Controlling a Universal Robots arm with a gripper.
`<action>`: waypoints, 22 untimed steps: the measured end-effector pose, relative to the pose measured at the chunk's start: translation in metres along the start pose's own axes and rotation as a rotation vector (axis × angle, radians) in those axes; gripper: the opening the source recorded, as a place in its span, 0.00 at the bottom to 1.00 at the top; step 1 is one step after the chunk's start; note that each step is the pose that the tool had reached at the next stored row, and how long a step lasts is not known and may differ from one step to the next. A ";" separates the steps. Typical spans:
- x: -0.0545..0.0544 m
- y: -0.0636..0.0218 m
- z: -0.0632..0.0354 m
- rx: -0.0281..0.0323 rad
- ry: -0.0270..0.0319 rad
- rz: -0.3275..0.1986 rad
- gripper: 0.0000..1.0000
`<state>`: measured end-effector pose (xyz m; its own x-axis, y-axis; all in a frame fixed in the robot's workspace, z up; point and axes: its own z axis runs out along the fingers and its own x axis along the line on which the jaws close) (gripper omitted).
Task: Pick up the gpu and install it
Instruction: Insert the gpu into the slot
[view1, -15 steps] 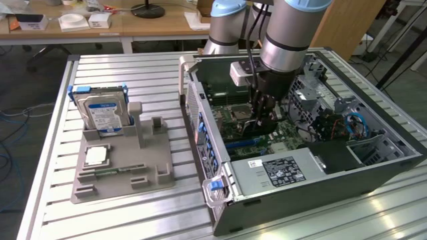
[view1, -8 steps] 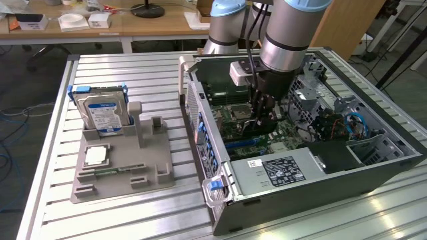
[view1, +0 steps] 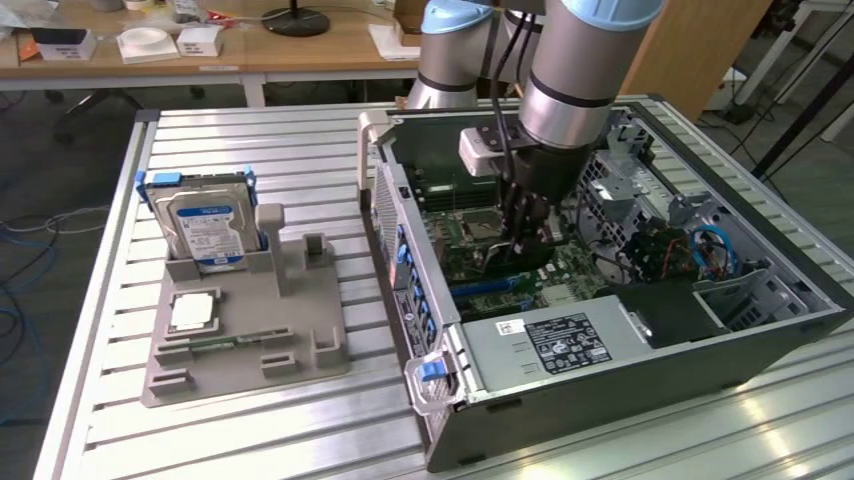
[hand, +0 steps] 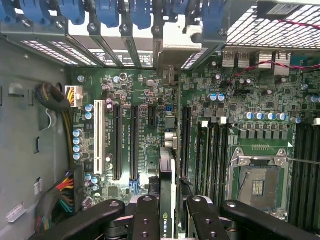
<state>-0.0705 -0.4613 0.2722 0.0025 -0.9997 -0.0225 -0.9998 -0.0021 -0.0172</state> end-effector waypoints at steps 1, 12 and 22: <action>0.000 0.0000 0.0015 0.0000 0.0000 0.000 0.26; 0.000 0.0048 0.0101 0.0001 0.0037 0.000 0.26; -0.001 0.0104 0.0164 -0.0002 0.0045 0.000 0.26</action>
<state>-0.0806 -0.4600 0.2556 0.0025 -0.9998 -0.0180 -0.9999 -0.0022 -0.0170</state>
